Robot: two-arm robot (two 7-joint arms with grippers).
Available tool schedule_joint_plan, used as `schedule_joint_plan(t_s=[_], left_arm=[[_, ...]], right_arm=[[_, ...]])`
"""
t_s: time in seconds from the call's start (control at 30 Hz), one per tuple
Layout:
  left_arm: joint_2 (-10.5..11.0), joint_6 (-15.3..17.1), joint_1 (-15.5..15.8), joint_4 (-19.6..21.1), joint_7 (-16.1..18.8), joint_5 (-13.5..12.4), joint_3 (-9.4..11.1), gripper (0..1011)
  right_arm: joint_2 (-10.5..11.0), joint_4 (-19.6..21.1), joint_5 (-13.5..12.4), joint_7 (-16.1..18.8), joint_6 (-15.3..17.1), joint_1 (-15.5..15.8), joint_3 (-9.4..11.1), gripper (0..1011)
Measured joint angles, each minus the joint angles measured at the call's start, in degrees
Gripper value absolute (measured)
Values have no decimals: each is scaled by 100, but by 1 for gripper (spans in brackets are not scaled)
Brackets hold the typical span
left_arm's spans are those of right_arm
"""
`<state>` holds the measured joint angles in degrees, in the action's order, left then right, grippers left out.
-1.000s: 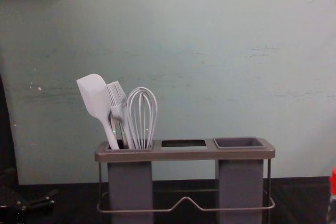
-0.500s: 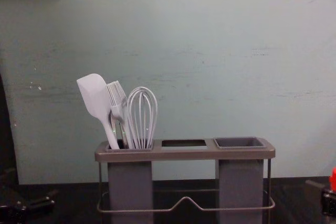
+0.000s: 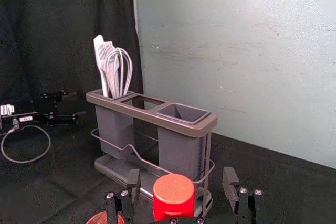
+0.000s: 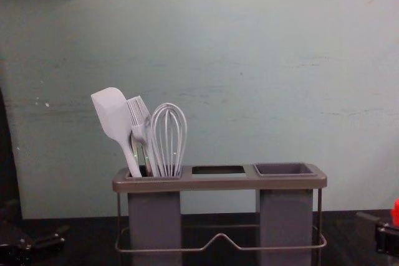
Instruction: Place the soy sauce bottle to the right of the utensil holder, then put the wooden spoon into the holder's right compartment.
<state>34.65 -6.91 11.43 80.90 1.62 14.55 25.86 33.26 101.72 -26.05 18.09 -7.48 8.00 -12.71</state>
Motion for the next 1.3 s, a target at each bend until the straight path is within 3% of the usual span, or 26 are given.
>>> schedule_joint_plan(t_s=[0.63, 0.97, 1.3], left_arm=[[0, 0, 0, 0, 0, 0, 0, 1005], [0, 0, 0, 0, 0, 0, 0, 1005], [0, 0, 0, 0, 0, 0, 0, 1005]], right_arm=[[-206, -10, -10, 289, 34, 118, 225, 979], [-291, 72, 36, 399, 58, 240, 328, 723], [-319, 379, 195, 369, 84, 555, 490, 406]])
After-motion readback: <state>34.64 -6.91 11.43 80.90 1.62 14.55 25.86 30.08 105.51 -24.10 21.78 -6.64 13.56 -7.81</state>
